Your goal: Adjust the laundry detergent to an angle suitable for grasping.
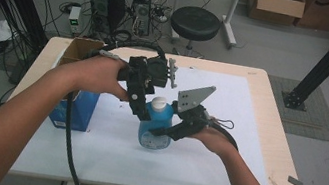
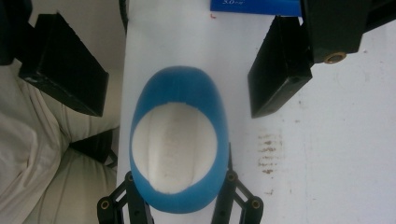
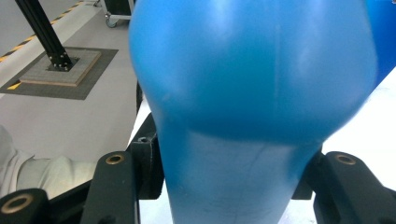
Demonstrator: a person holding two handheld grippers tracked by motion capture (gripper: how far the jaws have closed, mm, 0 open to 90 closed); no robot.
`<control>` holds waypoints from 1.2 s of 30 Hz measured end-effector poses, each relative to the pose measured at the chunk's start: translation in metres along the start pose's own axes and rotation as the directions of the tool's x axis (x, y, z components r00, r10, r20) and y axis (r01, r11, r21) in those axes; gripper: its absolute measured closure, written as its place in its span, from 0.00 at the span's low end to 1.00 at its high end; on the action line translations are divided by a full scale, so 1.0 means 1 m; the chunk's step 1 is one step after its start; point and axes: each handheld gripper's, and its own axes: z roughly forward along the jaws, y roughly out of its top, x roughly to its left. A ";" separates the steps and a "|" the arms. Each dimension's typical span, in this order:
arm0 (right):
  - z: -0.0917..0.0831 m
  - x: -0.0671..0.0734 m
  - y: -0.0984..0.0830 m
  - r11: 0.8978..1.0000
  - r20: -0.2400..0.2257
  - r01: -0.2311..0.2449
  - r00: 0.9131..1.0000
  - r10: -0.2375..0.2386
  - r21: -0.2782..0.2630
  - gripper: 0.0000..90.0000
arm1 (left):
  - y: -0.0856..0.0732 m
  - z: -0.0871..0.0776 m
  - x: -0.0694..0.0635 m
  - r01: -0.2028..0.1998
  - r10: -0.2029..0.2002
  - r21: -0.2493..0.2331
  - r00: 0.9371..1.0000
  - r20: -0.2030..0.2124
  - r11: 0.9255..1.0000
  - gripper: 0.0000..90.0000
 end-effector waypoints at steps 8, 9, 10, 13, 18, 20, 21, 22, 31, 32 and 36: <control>0.004 0.000 0.000 1.000 -0.007 -0.007 1.000 0.007 0.007 0.49 | 0.004 0.009 0.001 -0.003 0.003 0.007 1.000 0.007 1.000 0.23; 0.004 0.000 0.001 1.000 -0.007 -0.006 1.000 0.006 0.004 0.49 | 0.005 0.011 0.001 -0.004 0.004 0.011 1.000 0.006 1.000 0.23; 0.004 0.000 0.001 1.000 -0.008 -0.010 1.000 0.010 0.002 0.49 | 0.006 0.012 0.001 -0.005 0.005 0.016 1.000 0.009 1.000 0.23; 0.004 0.000 0.002 1.000 -0.006 -0.007 1.000 0.007 0.004 0.49 | 0.008 0.015 0.001 -0.007 0.007 0.017 1.000 0.010 1.000 0.23; 0.003 0.000 0.003 1.000 -0.003 -0.009 1.000 0.009 0.000 0.49 | 0.009 0.021 0.002 -0.009 0.009 0.017 1.000 0.010 1.000 0.23; 0.002 0.000 0.003 1.000 -0.001 -0.010 1.000 0.010 -0.004 0.49 | 0.010 0.023 0.002 -0.011 0.011 0.016 1.000 0.007 1.000 0.23; 0.002 0.000 0.003 1.000 0.002 -0.007 1.000 0.007 -0.004 0.49 | 0.010 0.024 0.002 -0.010 0.010 0.018 1.000 0.008 1.000 0.23; 0.001 0.000 0.003 1.000 0.003 -0.007 1.000 0.007 -0.005 0.49 | 0.010 0.025 0.002 -0.010 0.010 0.014 1.000 0.009 1.000 0.23; 0.002 0.001 0.005 1.000 0.001 -0.006 1.000 0.006 0.002 0.49 | 0.013 0.033 0.002 -0.024 0.024 0.013 1.000 0.018 1.000 0.23; 0.003 0.001 0.005 1.000 0.001 -0.005 1.000 0.005 0.003 0.49 | 0.013 0.034 0.002 -0.026 0.025 0.016 0.999 0.019 1.000 0.23; 0.003 0.001 0.005 1.000 0.002 -0.007 1.000 0.007 0.002 0.49 | 0.013 0.037 0.002 -0.030 0.030 0.017 0.999 0.017 0.999 0.23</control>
